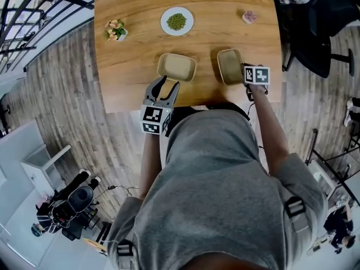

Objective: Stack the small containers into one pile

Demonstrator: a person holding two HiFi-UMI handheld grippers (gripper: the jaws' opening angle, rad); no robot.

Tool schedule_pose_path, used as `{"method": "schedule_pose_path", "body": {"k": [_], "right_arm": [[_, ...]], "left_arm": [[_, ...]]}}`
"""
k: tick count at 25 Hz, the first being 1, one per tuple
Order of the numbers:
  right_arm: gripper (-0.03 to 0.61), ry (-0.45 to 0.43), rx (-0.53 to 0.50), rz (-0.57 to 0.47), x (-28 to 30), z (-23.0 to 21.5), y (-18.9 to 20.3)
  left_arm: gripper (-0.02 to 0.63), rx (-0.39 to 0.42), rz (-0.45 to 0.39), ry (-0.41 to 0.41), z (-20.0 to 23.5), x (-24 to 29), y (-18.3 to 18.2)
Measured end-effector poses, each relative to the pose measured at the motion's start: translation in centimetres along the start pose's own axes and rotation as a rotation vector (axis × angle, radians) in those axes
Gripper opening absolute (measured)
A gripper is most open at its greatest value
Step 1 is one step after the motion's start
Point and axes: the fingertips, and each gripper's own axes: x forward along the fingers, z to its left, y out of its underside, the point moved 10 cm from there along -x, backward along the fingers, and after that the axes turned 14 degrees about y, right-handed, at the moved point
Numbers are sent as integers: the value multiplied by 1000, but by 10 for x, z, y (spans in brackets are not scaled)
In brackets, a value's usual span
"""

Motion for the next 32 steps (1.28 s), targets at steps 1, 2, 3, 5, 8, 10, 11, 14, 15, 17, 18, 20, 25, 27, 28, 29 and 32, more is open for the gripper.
{"method": "schedule_pose_path", "body": {"k": [1, 2, 3, 5, 8, 10, 11, 14, 15, 17, 18, 20, 25, 27, 28, 29, 32], "right_arm": [[20, 0, -9, 2, 0, 0, -1], [20, 0, -17, 3, 0, -1, -2], [20, -1, -22, 3, -1, -1, -2], [20, -7, -28, 2, -2, -2, -4], [18, -15, -49, -5, -5, 0, -8], [18, -19, -75, -9, -6, 3, -10], [18, -21, -91, -10, -7, 5, -12], [17, -24, -159, -11, -10, 12, -17], [17, -27, -178, -11, -10, 15, -19], [17, -38, -204, -10, -11, 21, -24], [17, -43, -214, -10, -12, 24, -27], [17, -48, -240, -9, -16, 29, -32], [17, -51, -330, -8, -22, 43, -44], [17, -62, -362, -5, -25, 51, -47], [17, -68, -375, -2, -26, 54, -49], [17, -74, -385, 2, -27, 57, -50], [17, -95, -408, 8, -31, 67, -54]], "left_arm": [[202, 1, -2, -3, 1, -1, 1], [202, 4, -7, -7, 2, -2, 3], [202, 6, -11, -10, 2, -3, 3], [202, 0, -18, -13, 2, -4, 3], [202, -4, -16, -17, 3, -5, 2], [202, 1, -24, -22, 5, -6, 3], [202, 4, -30, -24, 6, -7, 4], [202, -1, -35, -21, 6, -9, 4], [202, -1, -33, -20, 7, -9, 5], [202, -3, -31, -20, 9, -11, 6], [202, -4, -34, -21, 9, -13, 6], [202, -5, -39, -23, 11, -16, 5], [202, -10, -49, -26, 18, -20, 7], [202, -13, -52, -27, 21, -23, 8], [202, -14, -59, -28, 22, -23, 9], [202, -15, -65, -28, 23, -24, 10], [202, -21, -66, -26, 27, -27, 12]]}}
